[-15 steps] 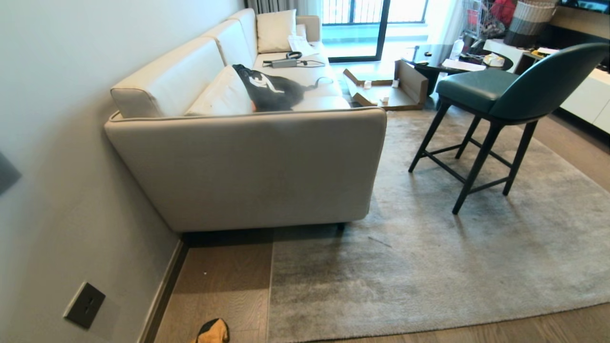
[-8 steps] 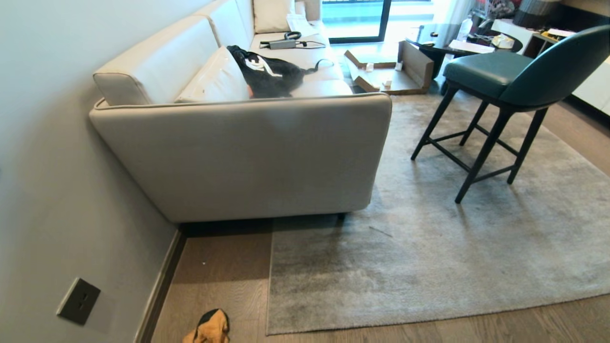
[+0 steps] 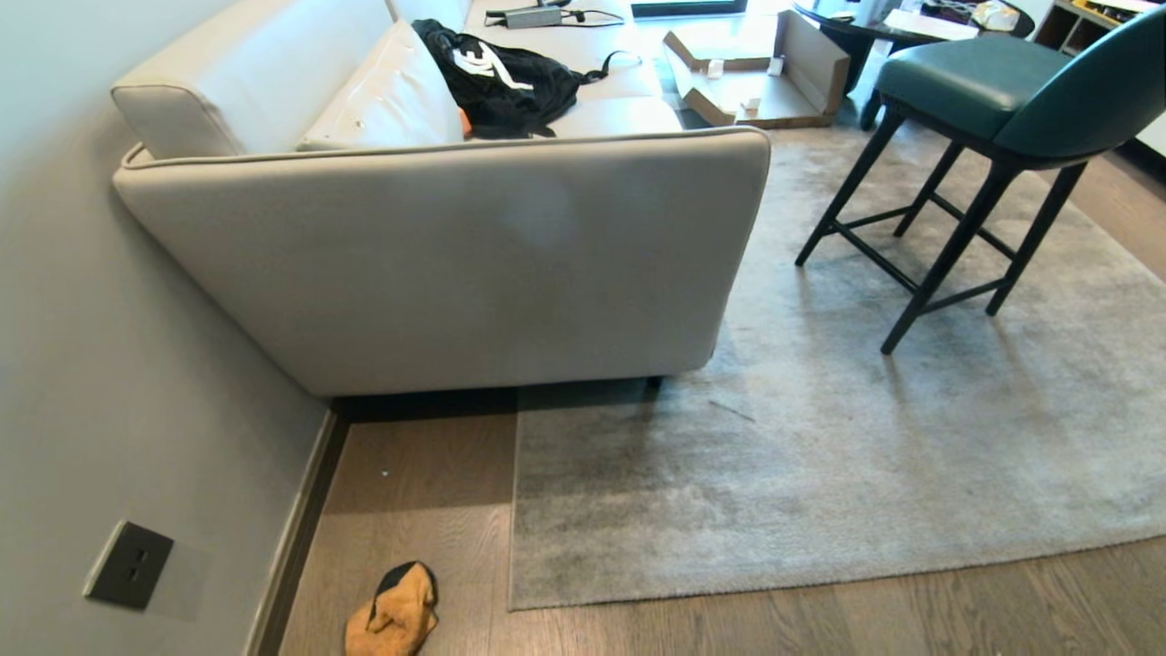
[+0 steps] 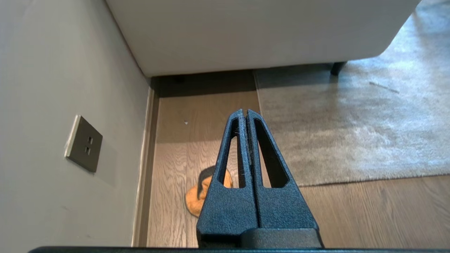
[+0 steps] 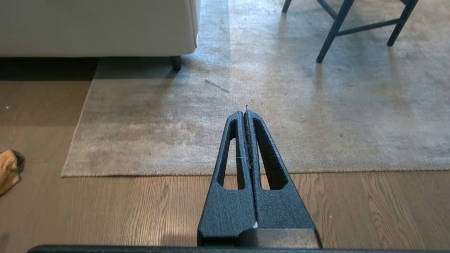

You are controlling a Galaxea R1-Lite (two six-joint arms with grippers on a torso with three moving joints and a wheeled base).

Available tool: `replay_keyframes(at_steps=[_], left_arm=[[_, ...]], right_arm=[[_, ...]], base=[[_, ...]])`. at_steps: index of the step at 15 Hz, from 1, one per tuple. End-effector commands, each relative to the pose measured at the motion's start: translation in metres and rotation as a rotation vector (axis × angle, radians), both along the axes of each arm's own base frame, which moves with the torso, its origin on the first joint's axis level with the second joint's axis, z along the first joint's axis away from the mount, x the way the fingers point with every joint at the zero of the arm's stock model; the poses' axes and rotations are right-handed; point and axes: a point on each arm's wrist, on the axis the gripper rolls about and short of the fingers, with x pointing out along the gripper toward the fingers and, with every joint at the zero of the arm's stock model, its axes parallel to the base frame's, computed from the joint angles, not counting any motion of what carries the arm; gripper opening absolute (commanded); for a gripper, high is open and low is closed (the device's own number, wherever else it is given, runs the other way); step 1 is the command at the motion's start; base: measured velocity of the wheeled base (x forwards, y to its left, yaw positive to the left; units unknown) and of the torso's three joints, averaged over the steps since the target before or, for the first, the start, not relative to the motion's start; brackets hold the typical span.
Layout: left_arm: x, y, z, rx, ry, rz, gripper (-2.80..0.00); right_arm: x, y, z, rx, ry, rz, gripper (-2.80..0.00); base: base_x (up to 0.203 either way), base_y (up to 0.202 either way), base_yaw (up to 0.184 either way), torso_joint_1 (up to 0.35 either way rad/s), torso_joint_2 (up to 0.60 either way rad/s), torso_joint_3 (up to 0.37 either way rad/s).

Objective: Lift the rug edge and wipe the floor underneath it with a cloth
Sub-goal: Pick up the rag

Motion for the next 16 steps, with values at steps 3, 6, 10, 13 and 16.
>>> replay_keyframes(at_steps=[3,6,10,13,16], left_arm=[[0.0,0.0,0.0,0.0,0.0,0.0,-2.8],[0.0,0.0,0.0,0.0,0.0,0.0,-2.8],[0.0,0.0,0.0,0.0,0.0,0.0,-2.8],[0.0,0.0,0.0,0.0,0.0,0.0,-2.8],[0.0,0.0,0.0,-0.002,0.0,0.0,-2.8]], right_arm=[[0.0001,0.0,0.0,-0.001,0.001,0.001,-2.8],[0.0001,0.0,0.0,-0.001,0.001,0.001,-2.8],[0.0001,0.0,0.0,-0.001,0.001,0.001,-2.8],[0.0001,0.0,0.0,-0.001,0.001,0.001,-2.8],[0.0001,0.0,0.0,-0.001,0.001,0.001,-2.8]], base=[[0.0,0.0,0.0,0.006,0.0,-0.194],[0.0,0.0,0.0,0.003,0.0,-0.201],[0.0,0.0,0.0,0.004,0.0,-0.199],[0.0,0.0,0.0,0.001,0.0,-0.195],[0.0,0.0,0.0,0.001,0.0,-0.2]])
